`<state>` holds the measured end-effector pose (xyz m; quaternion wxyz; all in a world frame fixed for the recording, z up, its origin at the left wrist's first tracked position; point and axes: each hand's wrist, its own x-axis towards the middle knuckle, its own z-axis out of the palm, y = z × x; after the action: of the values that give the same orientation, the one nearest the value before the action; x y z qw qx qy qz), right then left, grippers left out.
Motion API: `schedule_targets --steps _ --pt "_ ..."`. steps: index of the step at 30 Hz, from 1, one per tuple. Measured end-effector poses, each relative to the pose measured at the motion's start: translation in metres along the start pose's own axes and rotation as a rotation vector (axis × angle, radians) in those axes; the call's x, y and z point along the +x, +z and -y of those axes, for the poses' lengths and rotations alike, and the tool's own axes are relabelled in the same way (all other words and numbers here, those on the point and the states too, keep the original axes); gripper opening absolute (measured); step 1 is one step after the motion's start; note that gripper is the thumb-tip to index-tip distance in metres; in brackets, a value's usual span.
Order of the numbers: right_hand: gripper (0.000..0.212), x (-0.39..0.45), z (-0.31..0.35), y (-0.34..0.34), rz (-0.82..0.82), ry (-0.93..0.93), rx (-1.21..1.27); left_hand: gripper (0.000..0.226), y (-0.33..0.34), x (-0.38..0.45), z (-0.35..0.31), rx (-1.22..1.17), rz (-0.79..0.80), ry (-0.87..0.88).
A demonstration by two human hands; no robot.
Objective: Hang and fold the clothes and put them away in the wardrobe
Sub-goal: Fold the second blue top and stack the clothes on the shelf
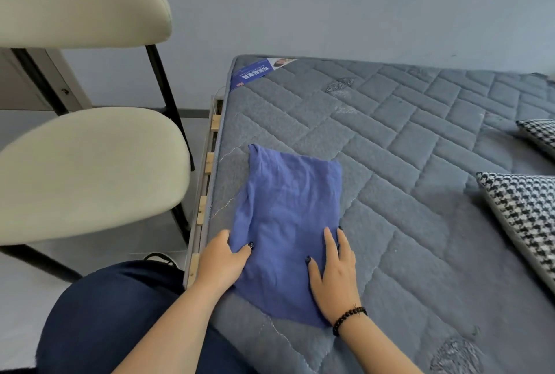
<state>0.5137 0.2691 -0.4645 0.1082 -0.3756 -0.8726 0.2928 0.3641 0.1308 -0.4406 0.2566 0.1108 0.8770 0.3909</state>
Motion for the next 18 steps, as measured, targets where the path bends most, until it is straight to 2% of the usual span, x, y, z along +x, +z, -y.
schedule_targets --steps 2,5,8,11,15,18 --pt "0.060 -0.007 0.003 -0.006 -0.031 0.027 0.157 0.007 0.000 -0.007 0.001 -0.076 0.029 -0.005" --pt "0.042 -0.014 0.009 -0.017 -0.078 0.212 0.363 0.001 0.000 -0.024 -0.006 -0.227 0.043 -0.027" --pt "0.025 -0.021 0.006 -0.020 -0.020 0.356 0.480 0.011 0.001 -0.040 -0.009 -0.299 0.096 -0.055" --pt "0.014 -0.029 -0.003 -0.024 0.042 0.376 0.564 0.009 0.001 -0.050 -0.006 -0.279 0.102 -0.065" --pt "0.024 -0.031 -0.015 -0.043 0.038 0.374 0.720 0.025 -0.003 -0.057 -0.008 -0.371 0.072 -0.013" --pt "0.025 -0.026 -0.015 -0.057 0.085 0.332 0.767 0.057 -0.007 -0.055 -0.015 -0.463 0.106 0.074"
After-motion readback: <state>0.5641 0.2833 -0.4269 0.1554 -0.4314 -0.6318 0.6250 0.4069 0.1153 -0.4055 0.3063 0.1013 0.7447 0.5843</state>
